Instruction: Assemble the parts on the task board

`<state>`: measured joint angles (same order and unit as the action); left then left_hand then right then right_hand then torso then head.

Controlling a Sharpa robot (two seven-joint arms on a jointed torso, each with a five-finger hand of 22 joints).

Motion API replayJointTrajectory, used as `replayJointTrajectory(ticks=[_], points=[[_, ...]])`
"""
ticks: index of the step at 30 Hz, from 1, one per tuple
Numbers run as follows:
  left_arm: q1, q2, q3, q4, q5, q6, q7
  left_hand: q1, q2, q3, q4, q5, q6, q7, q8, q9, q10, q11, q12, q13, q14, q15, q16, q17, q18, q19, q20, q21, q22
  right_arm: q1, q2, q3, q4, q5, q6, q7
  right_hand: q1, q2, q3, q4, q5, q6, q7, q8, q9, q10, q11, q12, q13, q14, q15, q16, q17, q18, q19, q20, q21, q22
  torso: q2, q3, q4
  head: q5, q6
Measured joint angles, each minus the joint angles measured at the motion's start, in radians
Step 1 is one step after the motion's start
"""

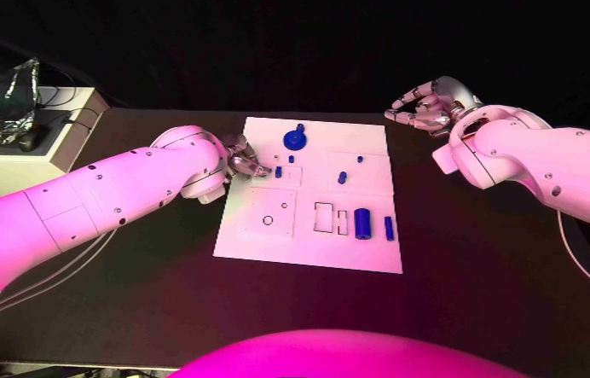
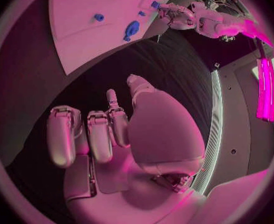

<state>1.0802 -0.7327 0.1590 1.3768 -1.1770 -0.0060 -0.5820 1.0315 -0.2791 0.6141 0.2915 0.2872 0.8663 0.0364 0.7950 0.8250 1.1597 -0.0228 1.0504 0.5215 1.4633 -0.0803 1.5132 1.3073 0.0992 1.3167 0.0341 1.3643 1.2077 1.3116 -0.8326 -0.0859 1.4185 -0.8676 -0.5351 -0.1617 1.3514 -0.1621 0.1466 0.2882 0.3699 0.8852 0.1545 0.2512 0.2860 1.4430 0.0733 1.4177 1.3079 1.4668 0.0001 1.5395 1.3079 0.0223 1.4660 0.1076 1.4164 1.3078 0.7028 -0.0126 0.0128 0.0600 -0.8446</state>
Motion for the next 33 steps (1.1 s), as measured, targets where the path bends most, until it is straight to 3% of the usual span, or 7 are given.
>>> replayJointTrajectory(ticks=[5, 7, 11, 22, 33], points=[[0.000, -0.001, 0.005, 0.002, 0.008, 0.000, -0.001, -0.045, 0.024, -0.086, 0.003, 0.004, -0.003, 0.003, 0.000, -0.006, 0.000, 0.000, 0.000, 0.000, 0.000, 0.000, 0.000, 0.000, 0.000, 0.000, 0.000, 0.000, 0.000, 0.000, 0.000, 0.000, 0.000, 0.000, 0.000, 0.000, 0.000, 0.000, 0.000, 0.000, 0.000, 0.000, 0.000, 0.000, 0.002, 0.000, 0.000, 0.000, 0.000, 0.000, 0.000, 0.000, 0.000, 0.000, 0.000, 0.000, 0.000, 0.000, 0.000, 0.0001, 0.0001, -0.001, -0.002], [0.000, -0.001, 0.006, 0.003, 0.012, 0.000, -0.001, -0.056, 0.039, -0.166, 0.003, 0.006, -0.003, 0.003, 0.000, -0.011, -0.007, 0.000, 0.000, 0.000, 0.000, 0.000, 0.000, 0.000, 0.000, 0.000, 0.000, 0.000, 0.000, 0.000, 0.000, 0.000, 0.000, 0.000, 0.000, 0.000, 0.000, 0.000, 0.000, 0.000, 0.000, 0.000, 0.000, 0.000, 0.002, 0.000, 0.000, 0.000, 0.000, 0.000, 0.000, 0.000, 0.000, 0.000, 0.000, 0.000, 0.000, 0.000, 0.000, 0.0005, 0.0001, -0.001, -0.002], [0.000, -0.001, 0.008, 0.003, 0.019, 0.000, -0.002, -0.039, 0.058, -0.232, 0.003, 0.008, -0.003, 0.003, 0.000, -0.014, -0.007, 0.000, 0.000, 0.000, 0.000, 0.000, 0.000, 0.000, 0.000, 0.000, 0.000, 0.000, 0.000, 0.000, 0.000, 0.000, 0.000, 0.000, 0.000, 0.000, 0.000, 0.000, 0.000, 0.000, 0.000, 0.000, 0.000, 0.000, 0.002, 0.000, 0.000, 0.000, 0.000, 0.000, 0.000, 0.000, 0.000, 0.000, 0.000, 0.000, 0.000, 0.000, 0.000, 0.0004, 0.0004, -0.001, -0.002], [0.000, -0.007, 0.014, 0.003, 0.029, 0.000, -0.002, -0.039, 0.058, -0.240, 0.004, 0.008, -0.003, 0.003, 0.000, -0.014, -0.007, 0.000, 0.000, 0.000, 0.000, 0.000, 0.000, 0.000, 0.000, 0.000, 0.000, 0.000, 0.000, 0.000, 0.000, 0.000, -0.001, 0.000, 0.000, 0.000, 0.000, 0.000, 0.000, 0.000, 0.000, 0.000, 0.000, 0.000, 0.002, 0.000, 0.000, 0.000, 0.000, 0.000, 0.000, 0.000, 0.000, 0.000, 0.000, 0.000, 0.000, 0.000, -0.001, 0.0006, 0.0010, 0.000, -0.001], [0.000, -0.016, 0.035, 0.005, 0.031, -0.001, -0.004, -0.030, 0.068, -0.251, 0.004, 0.008, -0.003, 0.003, 0.000, -0.015, -0.007, 0.000, 0.000, 0.003, 0.000, 0.000, 0.000, 0.000, 0.000, 0.000, 0.000, 0.000, 0.001, 0.000, -0.001, 0.000, -0.001, 0.000, 0.000, 0.000, 0.000, 0.000, 0.000, 0.000, 0.000, 0.000, 0.000, 0.000, 0.002, 0.000, 0.000, 0.000, 0.000, 0.000, 0.000, 0.000, 0.000, 0.000, 0.000, 0.000, 0.000, 0.000, -0.001, 0.0005, 0.0004, 0.002, 0.001]])
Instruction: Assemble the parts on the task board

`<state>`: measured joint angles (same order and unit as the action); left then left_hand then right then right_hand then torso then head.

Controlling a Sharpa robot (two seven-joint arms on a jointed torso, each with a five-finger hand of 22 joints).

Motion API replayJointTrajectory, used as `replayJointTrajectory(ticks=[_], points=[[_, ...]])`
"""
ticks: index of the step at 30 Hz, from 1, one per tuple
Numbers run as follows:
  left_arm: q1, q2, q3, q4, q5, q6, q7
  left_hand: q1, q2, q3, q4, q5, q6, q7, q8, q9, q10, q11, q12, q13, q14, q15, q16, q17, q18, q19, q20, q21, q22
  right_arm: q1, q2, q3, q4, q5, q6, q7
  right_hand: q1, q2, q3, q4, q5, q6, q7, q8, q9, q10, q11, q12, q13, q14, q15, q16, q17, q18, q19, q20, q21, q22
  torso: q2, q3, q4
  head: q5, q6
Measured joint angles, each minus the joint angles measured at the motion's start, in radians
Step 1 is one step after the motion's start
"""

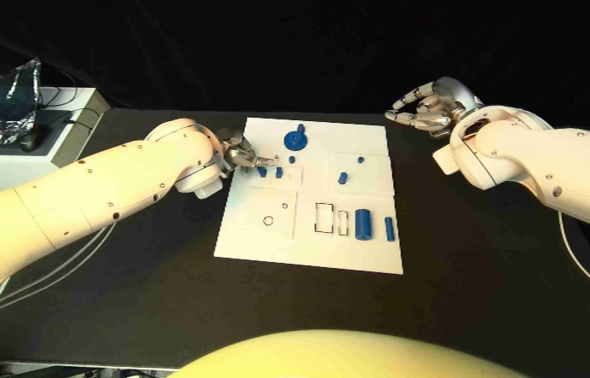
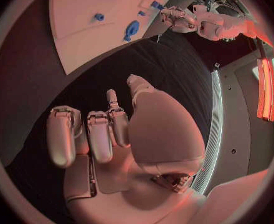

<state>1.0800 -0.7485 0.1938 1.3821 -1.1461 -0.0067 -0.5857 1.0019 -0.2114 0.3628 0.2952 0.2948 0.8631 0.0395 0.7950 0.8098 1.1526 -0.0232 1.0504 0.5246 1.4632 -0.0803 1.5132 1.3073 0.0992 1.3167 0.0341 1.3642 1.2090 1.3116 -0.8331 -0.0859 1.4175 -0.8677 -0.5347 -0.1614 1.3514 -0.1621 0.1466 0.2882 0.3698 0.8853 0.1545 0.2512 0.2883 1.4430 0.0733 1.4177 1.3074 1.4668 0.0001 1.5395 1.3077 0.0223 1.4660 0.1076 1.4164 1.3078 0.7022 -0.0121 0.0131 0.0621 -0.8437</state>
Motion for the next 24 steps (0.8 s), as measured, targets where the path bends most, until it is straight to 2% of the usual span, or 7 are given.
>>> replayJointTrajectory(ticks=[8, 22, 24], points=[[0.000, -0.003, 0.010, 0.001, 0.003, -0.010, 0.003, 0.009, 0.009, 0.000, 0.000, 0.000, 0.000, 0.000, 0.000, -0.002, 0.000, 0.000, 0.000, 0.001, 0.000, 0.000, 0.000, 0.000, 0.000, 0.000, 0.000, 0.000, -0.001, 0.000, 0.000, 0.000, 0.000, 0.000, 0.000, 0.000, 0.000, 0.000, 0.000, 0.000, 0.000, 0.000, 0.000, 0.000, 0.000, 0.000, 0.000, 0.000, 0.000, 0.000, 0.000, 0.000, 0.000, 0.000, 0.000, 0.000, 0.000, 0.000, 0.000, 0.0000, 0.0005, 0.000, 0.001], [0.000, -0.005, 0.011, -0.002, 0.021, -0.018, 0.008, 0.013, 0.021, 0.000, 0.000, 0.000, -0.004, 0.004, -0.004, -0.004, -0.004, -0.004, 0.000, -0.010, 0.000, 0.000, 0.000, 0.000, 0.000, -0.004, 0.004, -0.004, -0.009, 0.000, -0.001, 0.000, 0.001, 0.000, 0.000, 0.000, 0.000, 0.000, 0.000, 0.000, 0.000, 0.000, 0.000, 0.000, 0.000, 0.000, 0.000, 0.000, 0.001, 0.000, 0.000, 0.000, 0.000, 0.000, 0.000, 0.000, 0.000, 0.000, 0.000, 0.0010, 0.0001, 0.002, 0.003], [0.000, -0.006, 0.011, -0.003, 0.022, -0.018, 0.008, 0.025, 0.033, 0.000, 0.000, 0.000, -0.004, 0.004, -0.004, -0.005, -0.007, 0.000, 0.000, -0.010, 0.000, 0.000, 0.000, 0.000, 0.000, -0.004, 0.004, -0.004, -0.009, 0.000, -0.002, 0.000, 0.001, 0.000, 0.000, 0.000, 0.000, 0.000, 0.000, 0.000, 0.000, 0.000, 0.000, 0.000, 0.000, 0.000, 0.000, 0.000, 0.001, 0.000, 0.000, 0.000, 0.000, 0.000, 0.000, 0.000, 0.000, 0.000, 0.000, 0.0010, 0.0000, 0.002, 0.003]])
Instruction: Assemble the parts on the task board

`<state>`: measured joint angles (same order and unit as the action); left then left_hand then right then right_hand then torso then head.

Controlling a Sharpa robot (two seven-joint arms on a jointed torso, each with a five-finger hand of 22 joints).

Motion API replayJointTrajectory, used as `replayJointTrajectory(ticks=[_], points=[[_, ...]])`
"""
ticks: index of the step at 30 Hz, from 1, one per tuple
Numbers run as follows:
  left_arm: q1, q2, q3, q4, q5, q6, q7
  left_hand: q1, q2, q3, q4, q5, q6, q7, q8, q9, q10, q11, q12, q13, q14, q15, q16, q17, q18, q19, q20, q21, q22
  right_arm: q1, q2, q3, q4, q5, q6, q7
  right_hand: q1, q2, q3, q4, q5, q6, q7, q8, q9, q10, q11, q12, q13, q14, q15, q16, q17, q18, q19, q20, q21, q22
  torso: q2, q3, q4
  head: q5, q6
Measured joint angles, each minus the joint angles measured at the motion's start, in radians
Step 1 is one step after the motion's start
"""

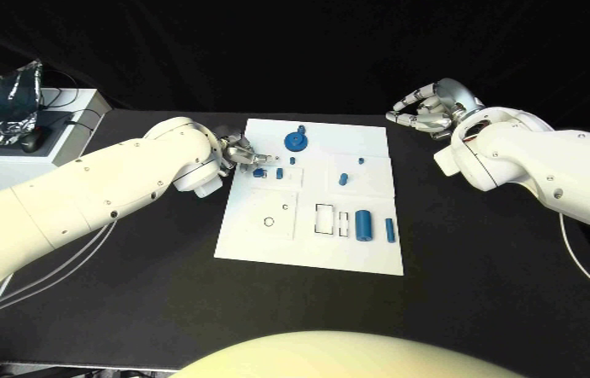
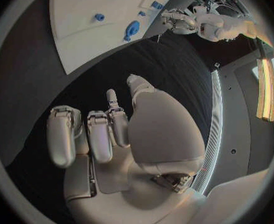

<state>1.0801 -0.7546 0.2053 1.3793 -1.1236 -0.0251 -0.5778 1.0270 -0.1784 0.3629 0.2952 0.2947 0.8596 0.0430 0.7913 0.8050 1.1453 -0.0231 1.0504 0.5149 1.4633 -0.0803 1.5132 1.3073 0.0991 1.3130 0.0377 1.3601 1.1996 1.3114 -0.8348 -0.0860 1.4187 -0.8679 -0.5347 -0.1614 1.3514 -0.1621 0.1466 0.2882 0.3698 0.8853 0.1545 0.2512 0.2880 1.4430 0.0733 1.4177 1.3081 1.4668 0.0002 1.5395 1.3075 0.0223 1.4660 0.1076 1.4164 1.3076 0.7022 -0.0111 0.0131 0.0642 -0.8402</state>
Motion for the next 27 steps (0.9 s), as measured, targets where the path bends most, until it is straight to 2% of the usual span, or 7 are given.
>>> replayJointTrajectory(ticks=[1, 8, 12, 14, 16, 21, 27], points=[[0.000, -0.001, 0.000, -0.001, 0.000, 0.000, 0.000, 0.007, 0.007, 0.002, -0.002, 0.000, 0.000, 0.000, 0.000, -0.001, 0.000, 0.000, 0.000, 0.000, 0.000, 0.000, 0.000, 0.000, 0.000, 0.000, 0.000, 0.000, 0.000, 0.000, 0.000, 0.000, 0.000, 0.000, 0.000, 0.000, 0.000, 0.000, 0.000, 0.000, 0.000, 0.000, 0.000, 0.000, 0.000, 0.000, 0.000, 0.000, 0.000, 0.000, 0.000, 0.000, 0.000, 0.000, 0.000, 0.000, 0.000, 0.000, 0.000, 0.0000, 0.0000, 0.000, 0.000], [0.000, -0.011, 0.000, -0.003, 0.004, -0.002, 0.003, 0.042, -0.009, 0.028, -0.001, 0.000, -0.032, 0.011, -0.017, -0.011, -0.029, 0.007, -0.018, -0.030, 0.004, 0.004, -0.017, 0.000, 0.000, -0.022, 0.003, -0.024, -0.026, 0.000, -0.003, 0.000, 0.003, 0.000, 0.000, 0.000, 0.000, 0.000, 0.000, 0.000, 0.000, 0.000, 0.000, 0.000, 0.000, 0.000, 0.000, 0.000, 0.000, 0.000, 0.000, 0.000, 0.000, 0.000, 0.000, 0.000, 0.000, 0.000, 0.000, 0.0000, -0.0001, 0.000, 0.003], [0.000, -0.020, 0.000, -0.003, 0.015, -0.003, 0.006, 0.070, -0.022, 0.050, -0.003, 0.000, -0.092, 0.045, -0.071, -0.052, -0.064, 0.039, -0.020, -0.034, 0.002, 0.032, -0.025, 0.000, 0.000, -0.046, 0.021, -0.047, -0.056, 0.000, -0.004, 0.000, 0.006, 0.000, 0.000, 0.000, -0.005, -0.005, 0.003, 0.003, 0.000, -0.003, 0.003, 0.008, 0.002, 0.000, 0.000, 0.000, 0.000, 0.000, 0.000, 0.000, 0.000, 0.000, -0.001, -0.006, 0.000, 0.000, 0.000, -0.0005, -0.0004, 0.001, 0.005], [0.000, -0.025, 0.000, -0.003, 0.023, -0.002, 0.008, 0.085, -0.034, 0.050, -0.003, 0.000, -0.122, 0.061, -0.095, -0.074, -0.079, 0.054, -0.010, -0.034, 0.003, 0.043, -0.028, 0.000, 0.000, -0.054, 0.029, -0.051, -0.065, 0.000, -0.005, 0.000, 0.008, 0.000, 0.000, 0.000, -0.005, -0.005, 0.003, 0.003, 0.000, -0.003, 0.003, 0.008, 0.002, 0.000, 0.000, 0.000, 0.000, 0.000, 0.000, 0.000, 0.000, 0.000, 0.000, -0.008, 0.000, 0.000, 0.000, -0.0004, -0.0003, 0.001, 0.007], [0.000, -0.029, 0.000, -0.003, 0.029, -0.001, 0.008, 0.103, -0.036, 0.057, -0.004, 0.000, -0.135, 0.073, -0.110, -0.091, -0.088, 0.062, -0.006, -0.034, 0.002, 0.049, -0.028, 0.000, 0.000, -0.059, 0.034, -0.054, -0.068, 0.000, -0.006, 0.000, 0.009, 0.000, 0.000, 0.000, -0.006, -0.006, 0.005, 0.001, 0.000, -0.003, 0.003, 0.008, 0.002, 0.000, 0.000, 0.000, 0.000, 0.000, 0.000, 0.000, 0.000, 0.000, 0.000, -0.008, 0.000, 0.000, 0.000, -0.0005, 0.0000, 0.001, 0.009], [-0.002, -0.037, 0.000, -0.003, 0.043, 0.005, 0.008, 0.108, -0.041, 0.056, -0.004, 0.000, -0.138, 0.077, -0.112, -0.105, -0.089, 0.064, 0.001, -0.034, 0.005, 0.052, -0.028, 0.000, 0.000, -0.059, 0.034, -0.054, -0.070, 0.000, -0.007, 0.000, 0.014, 0.000, 0.000, 0.000, -0.007, -0.007, 0.006, 0.000, 0.000, -0.003, 0.003, 0.008, 0.002, 0.000, 0.000, 0.000, 0.000, 0.000, 0.000, 0.000, 0.000, 0.000, 0.000, -0.007, 0.000, 0.000, 0.000, -0.0011, 0.0005, 0.002, 0.014], [-0.004, -0.035, 0.000, -0.011, 0.049, 0.010, 0.006, 0.095, -0.054, 0.000, -0.002, -0.004, -0.138, 0.077, -0.113, -0.123, -0.093, 0.068, 0.011, -0.035, 0.002, 0.056, -0.028, 0.000, 0.000, -0.059, 0.041, -0.054, -0.072, 0.000, -0.006, 0.000, 0.021, -0.005, 0.000, 0.000, -0.007, -0.007, 0.006, 0.000, 0.000, -0.007, 0.000, 0.008, 0.002, 0.000, 0.000, 0.000, 0.000, 0.000, 0.000, 0.000, 0.000, 0.000, 0.000, -0.007, 0.000, 0.000, -0.001, -0.0010, 0.0005, 0.006, 0.019]])
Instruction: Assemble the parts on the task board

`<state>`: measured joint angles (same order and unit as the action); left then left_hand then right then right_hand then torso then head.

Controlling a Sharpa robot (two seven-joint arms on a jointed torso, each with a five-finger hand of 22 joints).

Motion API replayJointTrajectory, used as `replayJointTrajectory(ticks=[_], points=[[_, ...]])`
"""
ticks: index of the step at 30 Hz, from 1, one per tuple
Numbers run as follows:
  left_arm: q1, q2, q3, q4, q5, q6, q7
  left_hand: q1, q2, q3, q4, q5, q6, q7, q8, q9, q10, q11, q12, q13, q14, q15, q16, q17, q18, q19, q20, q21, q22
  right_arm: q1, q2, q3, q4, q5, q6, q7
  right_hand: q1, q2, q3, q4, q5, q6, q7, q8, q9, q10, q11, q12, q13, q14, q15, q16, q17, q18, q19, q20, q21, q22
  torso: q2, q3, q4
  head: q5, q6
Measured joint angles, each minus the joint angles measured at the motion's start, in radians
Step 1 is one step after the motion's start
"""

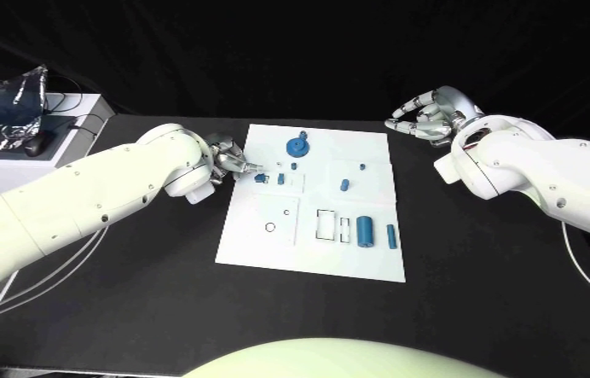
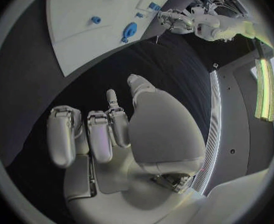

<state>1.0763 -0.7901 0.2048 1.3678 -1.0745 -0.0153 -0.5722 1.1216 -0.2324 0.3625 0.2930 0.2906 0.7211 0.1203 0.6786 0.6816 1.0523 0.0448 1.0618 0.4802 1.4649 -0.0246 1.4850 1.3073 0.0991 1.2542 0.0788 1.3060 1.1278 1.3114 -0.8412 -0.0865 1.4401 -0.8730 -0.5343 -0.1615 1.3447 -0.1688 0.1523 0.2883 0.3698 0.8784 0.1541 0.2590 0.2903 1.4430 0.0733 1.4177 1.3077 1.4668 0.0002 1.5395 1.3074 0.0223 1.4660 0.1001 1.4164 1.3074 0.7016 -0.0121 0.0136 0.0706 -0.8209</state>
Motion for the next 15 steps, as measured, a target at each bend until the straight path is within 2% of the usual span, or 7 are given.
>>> replayJointTrajectory(ticks=[4, 8, 9, 11, 12, 14, 15], points=[[-0.003, 0.003, 0.000, -0.005, -0.001, 0.000, -0.001, 0.002, 0.002, -0.034, 0.000, 0.000, -0.021, 0.007, -0.015, -0.021, -0.013, 0.006, 0.001, -0.004, 0.004, 0.004, 0.000, 0.000, 0.000, -0.004, 0.004, -0.004, -0.004, 0.000, 0.000, 0.000, 0.003, -0.005, 0.000, 0.000, 0.000, 0.000, 0.000, 0.000, 0.000, 0.000, 0.000, 0.000, 0.000, 0.000, 0.000, 0.000, 0.000, 0.000, 0.000, 0.000, 0.000, 0.000, 0.000, 0.000, 0.000, 0.000, 0.000, -0.0003, -0.0001, 0.003, 0.004], [-0.012, 0.003, 0.000, -0.004, -0.008, -0.004, 0.003, 0.055, 0.006, -0.063, -0.002, 0.000, -0.030, 0.016, -0.019, -0.044, -0.025, 0.012, 0.001, -0.010, 0.000, 0.007, -0.008, -0.001, 0.000, -0.015, 0.015, -0.021, -0.021, -0.001, 0.000, 0.000, 0.007, -0.008, 0.001, 0.000, 0.000, 0.000, 0.000, 0.000, 0.000, 0.000, 0.000, 0.000, 0.000, 0.000, 0.000, 0.000, 0.000, 0.000, 0.000, 0.000, 0.000, 0.000, 0.000, 0.000, 0.000, 0.000, 0.000, -0.0002, -0.0002, 0.005, 0.007], [-0.015, 0.001, -0.001, -0.001, -0.010, -0.007, 0.007, 0.074, 0.006, -0.070, -0.002, 0.000, -0.042, 0.017, -0.019, -0.050, -0.037, 0.015, 0.001, -0.013, -0.004, 0.015, -0.021, -0.024, 0.007, -0.036, 0.018, -0.039, -0.047, -0.001, 0.000, 0.000, 0.008, -0.009, 0.001, 0.000, 0.000, 0.000, 0.000, 0.000, 0.000, 0.000, 0.000, 0.000, 0.000, 0.000, 0.000, 0.000, 0.000, 0.000, 0.000, 0.000, 0.000, 0.000, 0.000, 0.000, 0.000, 0.000, 0.000, -0.0002, -0.0004, 0.005, 0.008], [-0.021, -0.006, -0.001, 0.007, -0.016, -0.016, 0.023, 0.133, 0.008, -0.081, -0.002, 0.000, -0.074, 0.023, -0.019, -0.065, -0.088, 0.021, -0.016, -0.028, -0.057, 0.026, -0.071, -0.126, 0.034, -0.125, 0.024, -0.116, -0.148, -0.001, -0.001, -0.001, 0.009, -0.010, 0.001, 0.000, 0.000, 0.000, 0.000, 0.000, 0.000, 0.000, 0.000, 0.000, 0.000, 0.000, 0.000, 0.000, 0.000, 0.000, 0.000, 0.000, 0.000, 0.000, 0.000, 0.000, 0.000, 0.000, 0.000, -0.0002, -0.0005, 0.006, 0.009], [-0.023, -0.010, -0.001, 0.011, -0.018, -0.022, 0.035, 0.154, 0.006, -0.085, -0.002, 0.000, -0.083, 0.025, -0.019, -0.070, -0.103, 0.023, -0.021, -0.033, -0.071, 0.029, -0.082, -0.149, 0.040, -0.146, 0.027, -0.137, -0.173, -0.001, -0.001, -0.001, 0.010, -0.011, 0.001, 0.001, 0.000, 0.000, 0.000, 0.000, 0.000, 0.000, 0.000, 0.000, 0.001, 0.000, 0.000, 0.000, 0.000, 0.000, 0.000, 0.000, 0.000, 0.000, 0.000, 0.000, 0.000, 0.000, 0.000, -0.0001, -0.0007, 0.006, 0.010], [-0.029, -0.019, -0.001, 0.022, -0.024, -0.039, 0.064, 0.211, 0.005, -0.088, -0.003, 0.000, -0.100, 0.036, -0.005, -0.086, -0.149, 0.035, -0.037, -0.049, -0.143, 0.039, -0.136, -0.260, 0.065, -0.243, 0.037, -0.228, -0.286, -0.002, -0.002, -0.001, 0.011, -0.012, 0.001, 0.001, 0.000, 0.000, 0.000, 0.000, 0.000, 0.000, 0.000, 0.000, 0.001, 0.000, 0.000, 0.000, 0.000, 0.000, 0.000, 0.000, 0.000, 0.000, 0.000, 0.000, 0.000, 0.000, 0.000, -0.0001, -0.0006, 0.007, 0.011], [-0.034, -0.026, -0.001, 0.032, -0.027, -0.053, 0.088, 0.241, 0.002, -0.088, -0.003, 0.000, -0.112, 0.037, 0.001, -0.096, -0.171, 0.038, -0.046, -0.059, -0.177, 0.043, -0.161, -0.308, 0.071, -0.285, 0.041, -0.272, -0.335, -0.002, -0.003, -0.001, 0.011, -0.012, 0.001, 0.001, 0.000, 0.000, 0.000, 0.000, 0.000, 0.000, 0.000, 0.000, 0.001, 0.000, 0.000, 0.000, 0.000, 0.000, 0.000, 0.000, 0.000, 0.000, 0.000, 0.000, 0.000, 0.000, 0.000, 0.0000, -0.0005, 0.007, 0.012]])
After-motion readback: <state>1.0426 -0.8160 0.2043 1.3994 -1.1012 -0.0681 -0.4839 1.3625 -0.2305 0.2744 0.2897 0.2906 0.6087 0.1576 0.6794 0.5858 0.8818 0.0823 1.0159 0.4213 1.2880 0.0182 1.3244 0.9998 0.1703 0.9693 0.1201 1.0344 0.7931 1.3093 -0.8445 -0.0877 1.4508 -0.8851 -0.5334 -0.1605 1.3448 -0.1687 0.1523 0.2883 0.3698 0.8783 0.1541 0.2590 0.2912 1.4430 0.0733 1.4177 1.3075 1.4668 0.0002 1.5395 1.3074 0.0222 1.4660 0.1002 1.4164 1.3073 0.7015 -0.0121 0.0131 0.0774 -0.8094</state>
